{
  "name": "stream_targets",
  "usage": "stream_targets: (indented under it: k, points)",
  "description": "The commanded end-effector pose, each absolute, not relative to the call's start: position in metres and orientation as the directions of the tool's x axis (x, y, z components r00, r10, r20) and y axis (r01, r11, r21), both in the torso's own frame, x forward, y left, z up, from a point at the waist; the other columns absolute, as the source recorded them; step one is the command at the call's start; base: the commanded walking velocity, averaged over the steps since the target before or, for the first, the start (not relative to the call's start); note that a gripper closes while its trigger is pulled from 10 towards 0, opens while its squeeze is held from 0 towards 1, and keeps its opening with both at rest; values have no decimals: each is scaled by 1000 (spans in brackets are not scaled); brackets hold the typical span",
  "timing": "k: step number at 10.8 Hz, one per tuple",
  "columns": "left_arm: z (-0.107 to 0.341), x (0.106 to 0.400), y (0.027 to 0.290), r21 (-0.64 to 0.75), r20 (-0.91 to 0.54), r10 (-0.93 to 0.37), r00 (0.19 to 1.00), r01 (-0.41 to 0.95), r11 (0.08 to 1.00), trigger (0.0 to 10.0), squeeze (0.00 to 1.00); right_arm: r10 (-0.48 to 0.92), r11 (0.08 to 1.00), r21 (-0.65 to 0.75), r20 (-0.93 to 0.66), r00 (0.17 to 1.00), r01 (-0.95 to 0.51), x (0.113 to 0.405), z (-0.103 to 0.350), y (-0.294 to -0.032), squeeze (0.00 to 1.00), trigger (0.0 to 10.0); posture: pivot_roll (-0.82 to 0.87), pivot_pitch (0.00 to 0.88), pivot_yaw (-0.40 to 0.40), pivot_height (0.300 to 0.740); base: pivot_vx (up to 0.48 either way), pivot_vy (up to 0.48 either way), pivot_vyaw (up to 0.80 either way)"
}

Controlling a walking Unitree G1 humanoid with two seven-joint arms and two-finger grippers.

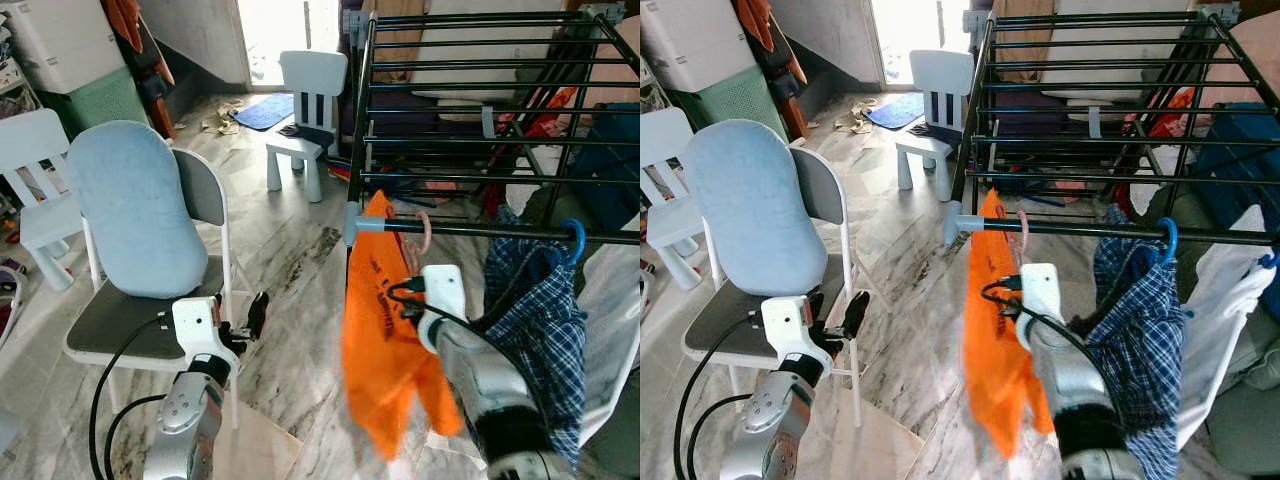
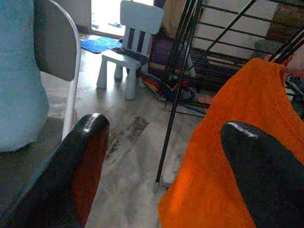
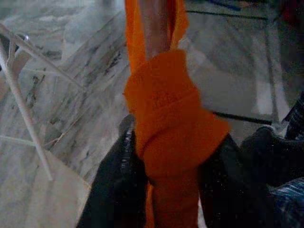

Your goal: Hang hanger

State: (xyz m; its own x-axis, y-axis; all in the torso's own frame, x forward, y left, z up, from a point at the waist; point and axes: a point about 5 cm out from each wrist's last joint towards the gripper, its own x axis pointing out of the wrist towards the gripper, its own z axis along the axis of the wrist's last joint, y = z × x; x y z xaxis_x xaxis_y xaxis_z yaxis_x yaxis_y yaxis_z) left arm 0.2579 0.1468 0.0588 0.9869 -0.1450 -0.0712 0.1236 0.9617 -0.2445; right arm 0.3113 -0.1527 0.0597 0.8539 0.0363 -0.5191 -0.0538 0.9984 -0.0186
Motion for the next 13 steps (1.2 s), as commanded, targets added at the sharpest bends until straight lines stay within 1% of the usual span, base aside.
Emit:
stream_targets:
  k: [1,4,6,9,13]
  points:
    - [58,259,148,-234,-85,-136,987,113,966,10000,0,45,997,-29,-479,877,-67,312,66,-151,1000,10000,-58,0,71,740,0,0,0]
    - [57,258,151,-224,-92,-127,988,104,969,10000,0,61,996,-33,-397,916,-81,299,71,-155,1000,10000,-63,0,76,740,0,0,0]
    - [61,260,156,-194,-102,-103,989,81,978,10000,0,56,997,-28,-351,935,-70,286,74,-163,1000,10000,-69,0,83,740,0,0,0]
    - [57,257,159,-121,-147,-67,987,50,991,10000,0,94,995,-9,-322,942,-102,266,73,-168,1000,10000,-70,0,83,740,0,0,0]
    - [55,257,155,-109,-157,-64,986,47,993,10000,0,99,994,-17,-309,946,-110,255,72,-174,1000,10000,-84,0,83,740,0,0,0]
